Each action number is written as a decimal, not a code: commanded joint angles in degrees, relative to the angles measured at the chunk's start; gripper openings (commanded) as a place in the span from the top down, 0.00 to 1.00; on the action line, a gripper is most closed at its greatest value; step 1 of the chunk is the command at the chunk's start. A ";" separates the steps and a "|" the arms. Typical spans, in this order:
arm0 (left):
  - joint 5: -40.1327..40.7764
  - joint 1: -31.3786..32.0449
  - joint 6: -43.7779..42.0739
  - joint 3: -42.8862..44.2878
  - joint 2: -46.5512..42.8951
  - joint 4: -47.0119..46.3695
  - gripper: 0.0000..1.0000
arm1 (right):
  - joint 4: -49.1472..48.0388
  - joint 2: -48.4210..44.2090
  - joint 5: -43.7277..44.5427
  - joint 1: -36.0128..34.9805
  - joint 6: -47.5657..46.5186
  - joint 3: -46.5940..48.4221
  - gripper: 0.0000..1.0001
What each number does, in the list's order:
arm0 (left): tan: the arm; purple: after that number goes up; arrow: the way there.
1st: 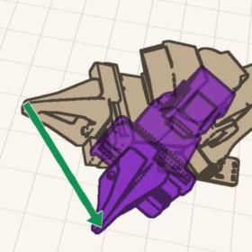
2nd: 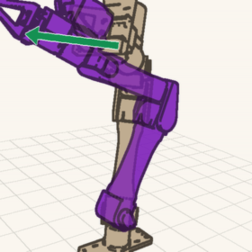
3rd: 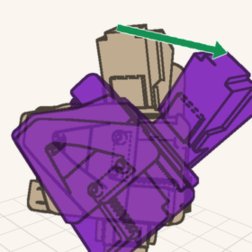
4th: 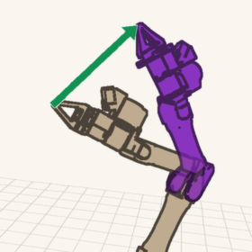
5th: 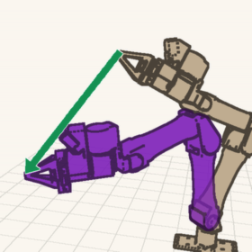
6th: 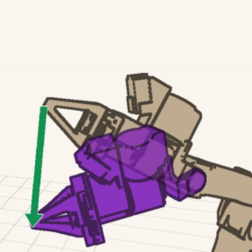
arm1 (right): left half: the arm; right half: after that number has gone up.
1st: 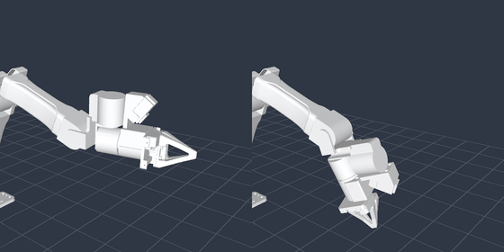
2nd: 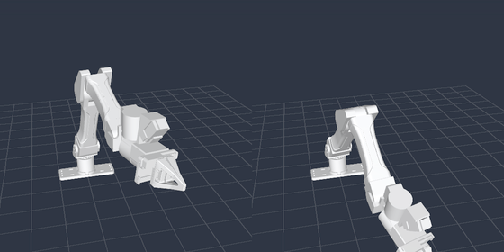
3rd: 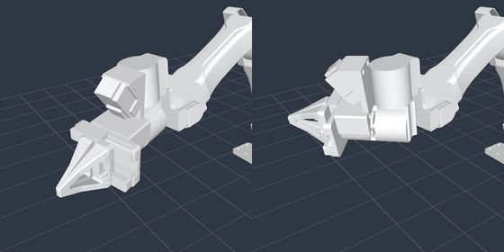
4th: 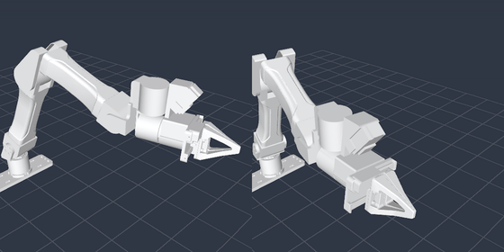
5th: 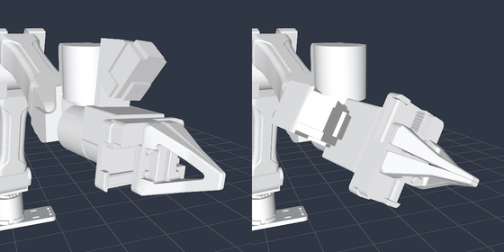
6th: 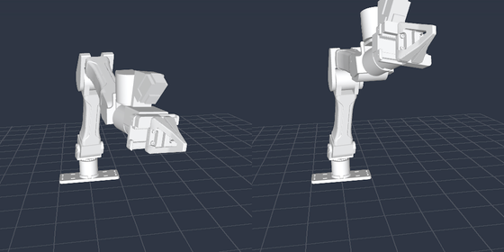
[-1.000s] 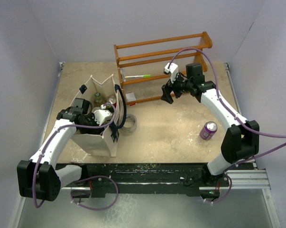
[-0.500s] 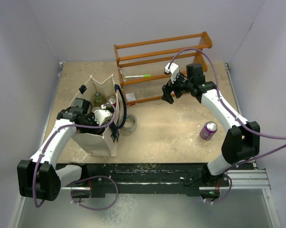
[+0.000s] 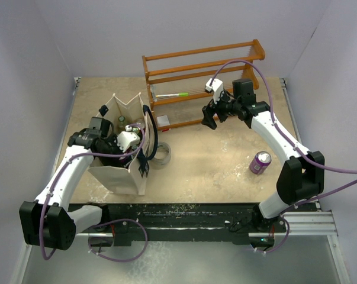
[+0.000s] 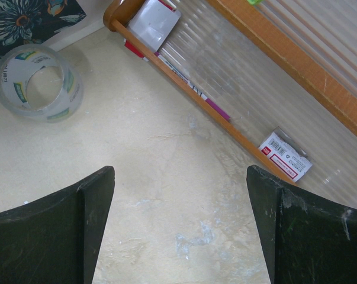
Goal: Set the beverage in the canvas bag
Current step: Place the drink in the canvas bag, then move the drink to the center of the board.
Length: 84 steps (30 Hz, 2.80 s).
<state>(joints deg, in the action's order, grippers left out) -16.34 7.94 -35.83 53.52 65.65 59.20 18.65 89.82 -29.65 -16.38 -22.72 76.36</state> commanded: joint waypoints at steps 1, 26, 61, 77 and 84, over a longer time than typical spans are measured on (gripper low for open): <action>-3.33 -0.59 -2.92 6.01 -0.93 1.37 0.01 | -1.16 -1.98 -0.88 0.12 -0.65 0.94 0.07; -18.06 -5.97 6.77 44.14 12.59 -3.37 0.00 | 22.70 -8.77 4.51 15.89 -7.75 2.98 0.04; -19.17 -4.88 21.07 52.77 24.08 -14.55 0.01 | 37.92 -12.32 12.76 29.48 -32.99 -14.35 0.08; -18.60 -4.61 21.96 53.47 24.04 -15.83 0.01 | 29.45 -13.09 11.07 18.80 -26.03 -17.02 0.59; -17.37 -4.34 22.82 53.39 23.95 -16.40 0.01 | 22.57 -9.66 6.73 4.84 -13.98 -10.78 0.75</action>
<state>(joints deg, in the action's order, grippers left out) -34.11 3.18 -14.39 104.68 90.04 45.60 46.74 79.09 -17.80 -6.07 -44.84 59.88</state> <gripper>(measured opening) 0.992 0.674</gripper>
